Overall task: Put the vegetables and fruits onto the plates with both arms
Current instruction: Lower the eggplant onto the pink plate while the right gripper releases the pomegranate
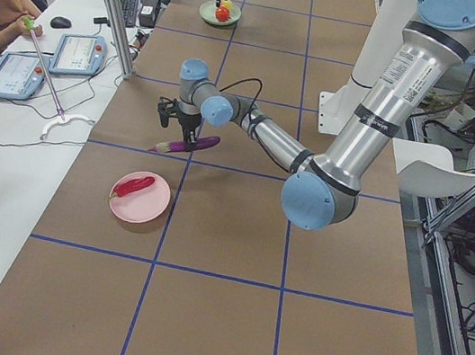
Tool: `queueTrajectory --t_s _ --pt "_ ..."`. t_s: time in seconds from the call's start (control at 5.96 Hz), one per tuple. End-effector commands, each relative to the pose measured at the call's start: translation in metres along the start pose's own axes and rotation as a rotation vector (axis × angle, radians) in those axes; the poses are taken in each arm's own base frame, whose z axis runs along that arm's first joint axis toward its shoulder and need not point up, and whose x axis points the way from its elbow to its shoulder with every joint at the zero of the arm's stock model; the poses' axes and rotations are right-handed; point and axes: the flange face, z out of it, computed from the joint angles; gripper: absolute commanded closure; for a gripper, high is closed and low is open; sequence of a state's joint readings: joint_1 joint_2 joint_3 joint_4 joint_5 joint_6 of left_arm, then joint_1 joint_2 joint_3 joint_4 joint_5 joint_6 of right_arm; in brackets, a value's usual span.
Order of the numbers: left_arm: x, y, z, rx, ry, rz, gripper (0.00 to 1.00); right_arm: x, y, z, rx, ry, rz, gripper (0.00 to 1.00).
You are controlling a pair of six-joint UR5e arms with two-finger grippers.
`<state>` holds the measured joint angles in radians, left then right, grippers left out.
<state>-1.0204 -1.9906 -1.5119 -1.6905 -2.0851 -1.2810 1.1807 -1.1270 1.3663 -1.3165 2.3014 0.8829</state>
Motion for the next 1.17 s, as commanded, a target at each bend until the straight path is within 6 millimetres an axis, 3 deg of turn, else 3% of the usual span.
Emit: queueTrajectory --t_s 0.0,0.17,0.34,0.5,0.67,0.84,1.01 --pt "-0.070 -0.096 0.031 0.015 -0.112 -0.244 1.00 -0.015 0.015 -0.016 -0.007 -0.046 0.028 0.00" --pt "-0.081 -0.132 0.031 0.033 -0.117 -0.331 1.00 -0.018 0.017 -0.017 -0.013 -0.055 0.035 0.00" --pt "-0.075 -0.153 0.040 0.044 -0.112 -0.341 1.00 -0.019 0.018 -0.017 -0.013 -0.057 0.034 0.00" --pt "-0.049 -0.170 0.045 0.058 -0.099 -0.380 1.00 -0.019 0.025 -0.018 -0.014 -0.060 0.028 0.00" --pt "-0.042 -0.177 0.052 0.060 -0.091 -0.376 1.00 -0.012 0.036 -0.023 -0.010 -0.067 0.021 0.00" --pt "-0.044 -0.175 0.054 0.061 -0.077 -0.338 0.01 -0.008 0.045 -0.029 -0.006 -0.072 0.016 0.00" --pt "-0.047 -0.172 0.057 0.060 -0.064 -0.307 0.00 -0.009 0.045 -0.030 -0.003 -0.073 0.015 0.00"
